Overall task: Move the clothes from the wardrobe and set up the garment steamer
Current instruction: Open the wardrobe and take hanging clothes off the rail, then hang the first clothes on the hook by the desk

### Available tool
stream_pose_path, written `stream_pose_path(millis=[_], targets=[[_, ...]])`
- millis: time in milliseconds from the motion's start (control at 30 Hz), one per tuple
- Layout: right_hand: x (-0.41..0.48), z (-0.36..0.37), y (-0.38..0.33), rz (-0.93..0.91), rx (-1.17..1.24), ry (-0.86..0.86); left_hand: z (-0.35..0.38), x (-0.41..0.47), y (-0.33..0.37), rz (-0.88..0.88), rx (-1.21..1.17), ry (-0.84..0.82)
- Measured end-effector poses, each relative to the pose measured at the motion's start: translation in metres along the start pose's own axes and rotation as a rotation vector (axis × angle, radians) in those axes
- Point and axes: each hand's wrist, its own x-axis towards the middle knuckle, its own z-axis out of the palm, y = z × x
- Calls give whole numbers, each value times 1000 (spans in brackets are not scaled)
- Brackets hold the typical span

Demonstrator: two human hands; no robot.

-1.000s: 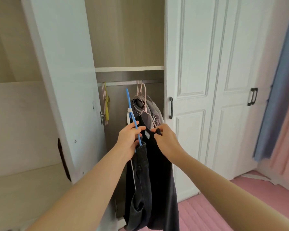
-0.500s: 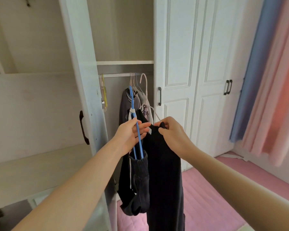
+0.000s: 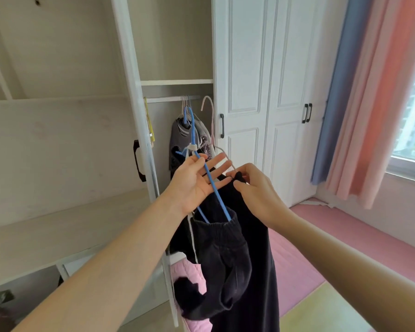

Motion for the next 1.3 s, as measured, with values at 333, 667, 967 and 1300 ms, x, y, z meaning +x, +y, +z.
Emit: stream_pose_path(millis=[333,667,967,1300], targets=[[-69,-18,-29,-14,28,-52,23,-82,0,87,64,59],[-101,-50,-45,-107,-5,-250,54,-144,-5,163,82,68],[-122,-51,-51,-171,71,-419,57,-195,-14,302,68,339],[-151,-5,-75,-355,65,-592,40,-252,-6,414,-18,474]])
